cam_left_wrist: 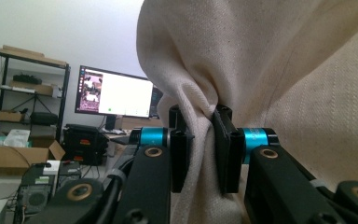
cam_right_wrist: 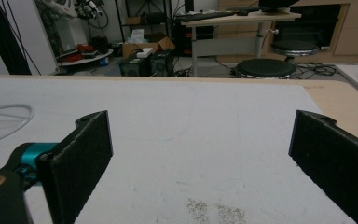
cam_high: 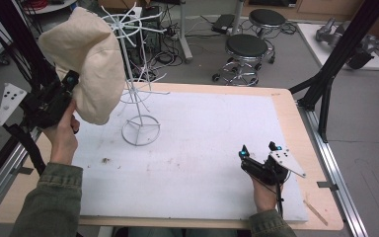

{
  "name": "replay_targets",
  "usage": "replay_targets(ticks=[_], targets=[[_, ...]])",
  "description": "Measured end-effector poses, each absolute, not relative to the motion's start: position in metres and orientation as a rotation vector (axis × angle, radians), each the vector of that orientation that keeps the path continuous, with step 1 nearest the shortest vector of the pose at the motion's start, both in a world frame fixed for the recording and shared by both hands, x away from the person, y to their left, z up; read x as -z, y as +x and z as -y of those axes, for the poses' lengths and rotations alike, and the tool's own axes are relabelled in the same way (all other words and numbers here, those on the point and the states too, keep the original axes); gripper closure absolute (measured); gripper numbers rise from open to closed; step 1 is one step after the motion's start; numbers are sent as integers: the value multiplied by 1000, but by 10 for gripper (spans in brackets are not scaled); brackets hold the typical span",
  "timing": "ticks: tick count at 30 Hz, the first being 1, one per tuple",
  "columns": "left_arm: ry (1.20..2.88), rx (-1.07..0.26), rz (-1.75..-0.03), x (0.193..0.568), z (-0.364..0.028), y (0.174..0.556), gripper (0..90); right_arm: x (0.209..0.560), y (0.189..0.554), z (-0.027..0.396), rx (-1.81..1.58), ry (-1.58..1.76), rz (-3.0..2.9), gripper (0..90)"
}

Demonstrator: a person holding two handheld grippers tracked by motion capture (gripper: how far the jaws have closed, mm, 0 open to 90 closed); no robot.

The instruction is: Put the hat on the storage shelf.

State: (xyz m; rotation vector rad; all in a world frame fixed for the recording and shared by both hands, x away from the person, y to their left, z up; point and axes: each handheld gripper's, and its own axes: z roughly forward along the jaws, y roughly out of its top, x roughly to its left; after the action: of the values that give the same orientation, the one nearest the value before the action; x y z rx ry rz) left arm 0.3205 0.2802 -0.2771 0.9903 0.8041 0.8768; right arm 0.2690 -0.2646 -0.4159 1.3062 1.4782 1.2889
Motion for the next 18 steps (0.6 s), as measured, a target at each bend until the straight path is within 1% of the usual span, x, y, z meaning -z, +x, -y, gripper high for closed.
replay_targets(ticks=[2,3,4,7,8,12,16,18], targets=[[985,-877,-801,277,-281,320,767,416,269,264,-1290,1308,-1477,51],[982,-879,-801,277,-282,319,743,416,269,264,-1290,1306,-1478,51],[980,-876,-802,276,-283,319,743,416,269,264,-1290,1306,-1478,51],[981,-865,-807,277,-285,318,679,416,269,265,-1291,1306,-1478,51],[986,-865,-814,277,-285,319,679,416,269,265,-1291,1306,-1478,51],[1001,-869,-821,282,-286,318,576,416,269,264,-1291,1313,-1482,51],[998,-870,-832,288,-287,316,568,416,269,264,-1286,1310,-1485,51],[988,-876,-842,289,-288,315,526,416,269,264,-1288,1309,-1485,51]])
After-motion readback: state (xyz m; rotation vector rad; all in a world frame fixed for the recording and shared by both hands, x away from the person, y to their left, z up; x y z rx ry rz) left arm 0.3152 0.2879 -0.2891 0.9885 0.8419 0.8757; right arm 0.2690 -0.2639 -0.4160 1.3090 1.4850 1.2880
